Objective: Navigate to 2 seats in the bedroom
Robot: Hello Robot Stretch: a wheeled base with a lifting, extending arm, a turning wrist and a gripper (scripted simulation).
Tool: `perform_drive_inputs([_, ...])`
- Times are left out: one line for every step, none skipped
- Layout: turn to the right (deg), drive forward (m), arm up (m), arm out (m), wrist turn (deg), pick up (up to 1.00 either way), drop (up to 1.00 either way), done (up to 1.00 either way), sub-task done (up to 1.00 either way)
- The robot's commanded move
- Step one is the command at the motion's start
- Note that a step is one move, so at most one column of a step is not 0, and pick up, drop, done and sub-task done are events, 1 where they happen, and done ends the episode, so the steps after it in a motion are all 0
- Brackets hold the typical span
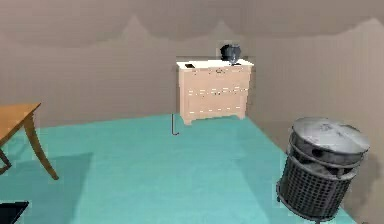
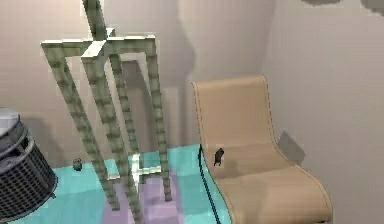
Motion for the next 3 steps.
perform_drive_inputs([-24.0, 0.00, 0.00, 0.00, 0.0, 0.00, 0.00, 0.00, 0.00])
perform_drive_inputs([0.0, 1.00, 0.00, 0.00, 0.0, 0.00, 0.00, 0.00, 0.00])
perform_drive_inputs([-3.0, 0.00, 0.00, 0.00, 0.0, 0.00, 0.00, 0.00, 0.00])
